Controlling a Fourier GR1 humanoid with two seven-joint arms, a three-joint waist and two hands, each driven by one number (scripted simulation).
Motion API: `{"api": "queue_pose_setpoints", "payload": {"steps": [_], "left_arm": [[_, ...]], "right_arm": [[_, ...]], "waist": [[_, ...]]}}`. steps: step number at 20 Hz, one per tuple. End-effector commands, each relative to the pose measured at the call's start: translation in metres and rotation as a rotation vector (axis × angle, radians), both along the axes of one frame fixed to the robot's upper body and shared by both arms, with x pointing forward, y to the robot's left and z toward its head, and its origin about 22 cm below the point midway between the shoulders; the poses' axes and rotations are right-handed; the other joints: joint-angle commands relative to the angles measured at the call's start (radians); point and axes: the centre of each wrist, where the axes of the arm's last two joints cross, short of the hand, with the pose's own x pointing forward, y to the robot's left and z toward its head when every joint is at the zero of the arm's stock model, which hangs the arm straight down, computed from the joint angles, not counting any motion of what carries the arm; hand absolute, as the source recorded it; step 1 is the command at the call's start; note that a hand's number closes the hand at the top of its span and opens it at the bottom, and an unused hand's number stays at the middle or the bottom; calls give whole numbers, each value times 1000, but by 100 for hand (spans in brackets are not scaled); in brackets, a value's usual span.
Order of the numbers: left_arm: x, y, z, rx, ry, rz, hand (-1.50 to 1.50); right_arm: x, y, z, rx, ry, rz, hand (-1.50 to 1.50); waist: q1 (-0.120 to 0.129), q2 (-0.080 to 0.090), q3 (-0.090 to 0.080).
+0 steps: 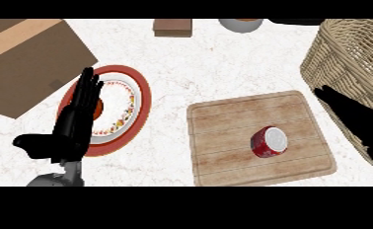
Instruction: Pick the can from the cutting board and place it in the basket
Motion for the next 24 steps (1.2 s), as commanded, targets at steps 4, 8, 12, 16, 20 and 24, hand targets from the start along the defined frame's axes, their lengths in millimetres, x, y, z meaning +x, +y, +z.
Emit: {"api": "queue_pose_setpoints", "payload": {"steps": [4, 8, 12, 16, 20, 24], "left_arm": [[-8, 3, -13, -4, 1, 3, 0], [-3, -3, -6, -2, -8, 12, 0], [11, 7, -4, -3, -1, 17, 0], [-6, 4, 2, -14, 0, 8, 0], [-14, 0, -9, 10, -8, -3, 0], [0, 6, 7, -6, -4, -6, 0]], "right_arm": [[0, 11, -10, -105, 111, -151, -150], [8, 21, -31, -81, 130, -143, -150], [5, 25, -50, -42, 100, -127, -150], [-1, 40, -56, -24, 102, -119, -150], [27, 39, -69, -76, 89, -132, -150], [24, 37, -79, -73, 55, -151, -150]], "waist": [[-5, -1, 3], [-4, 0, 4], [-19, 1, 5], [-12, -2, 5], [-3, 1, 5], [-14, 0, 5]]}}
